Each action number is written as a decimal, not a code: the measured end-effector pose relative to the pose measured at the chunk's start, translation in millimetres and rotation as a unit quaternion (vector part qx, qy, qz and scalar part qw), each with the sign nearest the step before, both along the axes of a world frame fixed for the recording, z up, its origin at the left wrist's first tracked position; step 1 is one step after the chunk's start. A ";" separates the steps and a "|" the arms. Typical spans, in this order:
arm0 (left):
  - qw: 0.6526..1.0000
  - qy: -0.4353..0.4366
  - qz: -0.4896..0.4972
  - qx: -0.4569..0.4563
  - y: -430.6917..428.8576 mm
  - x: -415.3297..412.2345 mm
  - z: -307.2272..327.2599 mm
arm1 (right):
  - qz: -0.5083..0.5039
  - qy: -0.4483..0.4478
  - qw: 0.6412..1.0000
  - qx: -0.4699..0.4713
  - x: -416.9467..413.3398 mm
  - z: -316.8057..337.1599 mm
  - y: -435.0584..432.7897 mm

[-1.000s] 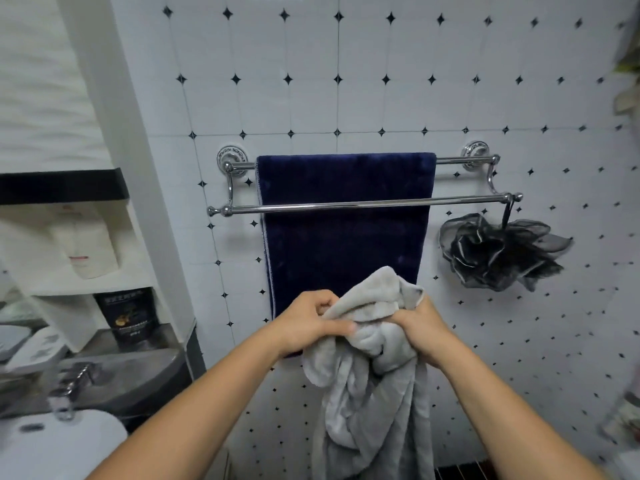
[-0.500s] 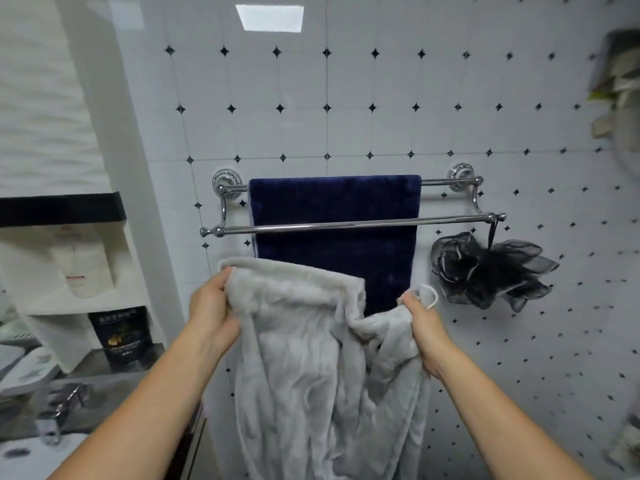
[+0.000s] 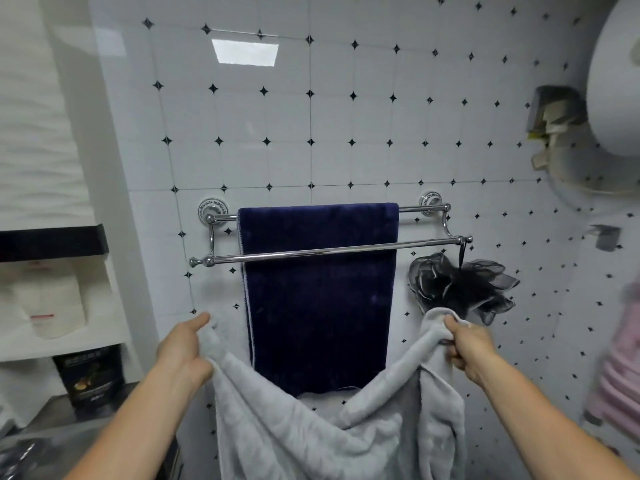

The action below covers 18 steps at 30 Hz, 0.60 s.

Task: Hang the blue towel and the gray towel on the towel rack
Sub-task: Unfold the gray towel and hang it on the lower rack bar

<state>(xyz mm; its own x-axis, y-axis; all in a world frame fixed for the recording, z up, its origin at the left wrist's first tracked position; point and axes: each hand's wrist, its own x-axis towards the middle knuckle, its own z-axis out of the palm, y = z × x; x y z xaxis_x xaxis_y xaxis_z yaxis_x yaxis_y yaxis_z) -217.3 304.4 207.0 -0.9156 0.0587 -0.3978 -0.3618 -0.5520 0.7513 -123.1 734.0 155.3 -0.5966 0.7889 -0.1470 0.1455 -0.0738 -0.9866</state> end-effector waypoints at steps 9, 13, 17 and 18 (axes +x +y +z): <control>0.985 0.161 0.052 -0.023 10.4 -3.7 36.7 | 0.032 -0.005 0.988 0.153 22.5 48.0 2.7; 0.982 0.145 0.108 -0.049 19.0 -3.0 46.0 | 0.024 0.000 0.995 0.096 22.3 60.0 7.0; 0.980 0.146 0.072 -0.118 57.3 24.4 31.1 | 0.099 0.070 0.992 -0.045 13.7 57.0 -16.4; 0.978 0.148 0.050 -0.138 71.8 35.9 23.7 | 0.125 0.085 0.987 -0.049 12.9 59.3 -28.7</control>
